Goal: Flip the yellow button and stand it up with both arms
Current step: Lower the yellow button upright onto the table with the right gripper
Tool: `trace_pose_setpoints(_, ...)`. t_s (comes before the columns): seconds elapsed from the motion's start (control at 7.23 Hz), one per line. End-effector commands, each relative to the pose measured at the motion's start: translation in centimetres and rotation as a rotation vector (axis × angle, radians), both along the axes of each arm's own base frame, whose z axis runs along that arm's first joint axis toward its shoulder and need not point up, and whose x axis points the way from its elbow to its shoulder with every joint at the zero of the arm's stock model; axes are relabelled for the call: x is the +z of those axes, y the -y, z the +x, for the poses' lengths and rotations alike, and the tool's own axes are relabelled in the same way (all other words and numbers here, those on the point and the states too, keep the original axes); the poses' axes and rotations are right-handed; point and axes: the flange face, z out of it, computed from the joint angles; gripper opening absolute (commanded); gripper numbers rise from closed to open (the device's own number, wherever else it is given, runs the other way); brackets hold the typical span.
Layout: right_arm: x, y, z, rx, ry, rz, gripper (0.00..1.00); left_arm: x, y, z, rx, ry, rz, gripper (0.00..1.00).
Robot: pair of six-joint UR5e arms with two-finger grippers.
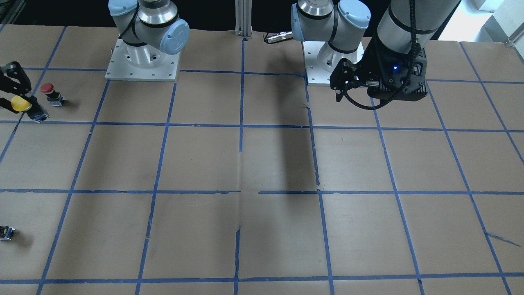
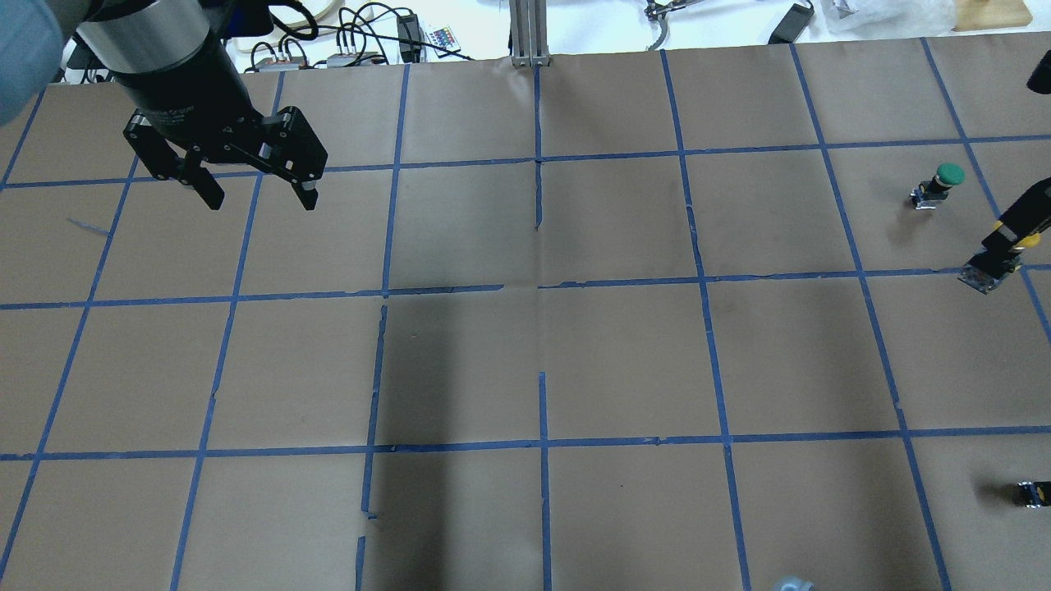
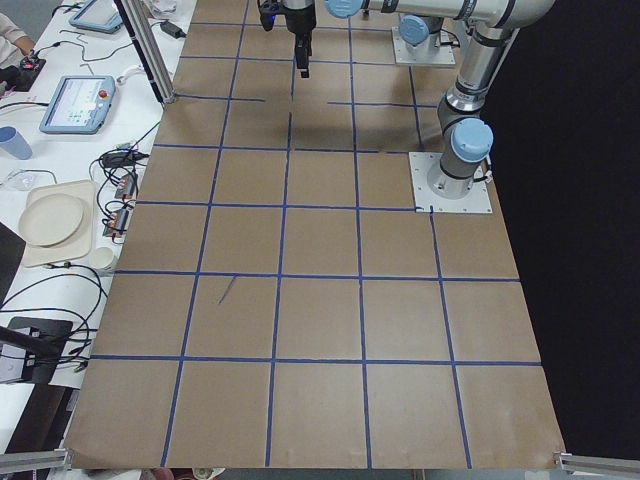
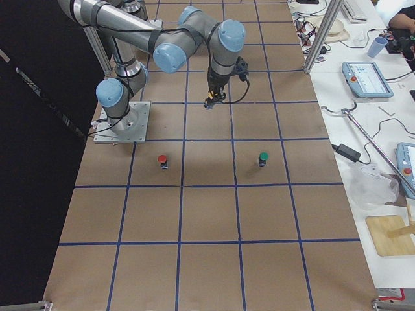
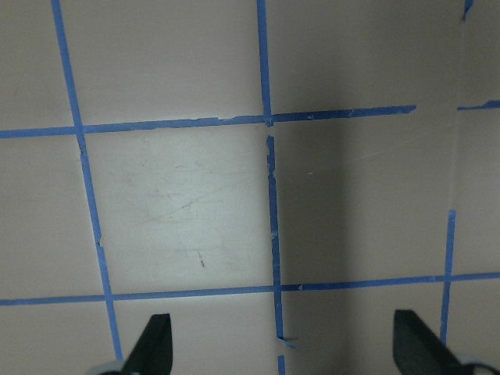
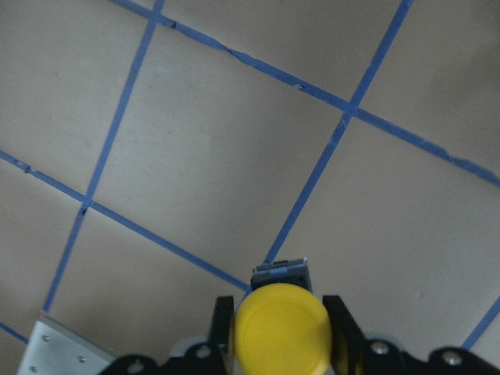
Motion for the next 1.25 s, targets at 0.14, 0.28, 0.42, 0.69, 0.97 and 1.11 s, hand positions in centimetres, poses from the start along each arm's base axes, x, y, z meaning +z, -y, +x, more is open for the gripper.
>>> trace_pose_setpoints(0.14, -5.9, 1.4, -9.2, 0.377, -0.03, -0.147, 0.0, 0.4, 0.9, 2.3, -0.019, -0.015, -0.043, 1.0)
trace_pose_setpoints(0.28, -7.7, 1.1, -11.6, 0.371, -0.016, -0.145, 0.0, 0.4, 1.5, 2.2, -0.002, -0.011, -0.067, 1.0)
trace_pose_setpoints(0.42, -9.4, 1.4, -12.0, 0.41, 0.023, -0.151, 0.0, 0.2, 1.6, 2.0, -0.005, -0.014, -0.075, 1.0)
trace_pose_setpoints(0.69, -13.8, 0.9, -11.6, 0.511, 0.082, -0.137, 0.0, 0.7, 1.0, 1.6, 0.01, -0.028, -0.083, 1.0)
trace_pose_setpoints(0.97, -15.6, 1.0, -11.0, 0.585, 0.105, -0.198, 0.02, -0.6, 1.7, 1.6, 0.024, -0.031, -0.059, 1.0)
trace_pose_setpoints(1.11, -16.5, 1.0, -11.0, 0.592, 0.12, -0.191, 0.02, -0.5, 1.8, 1.7, 0.022, -0.029, -0.062, 1.0)
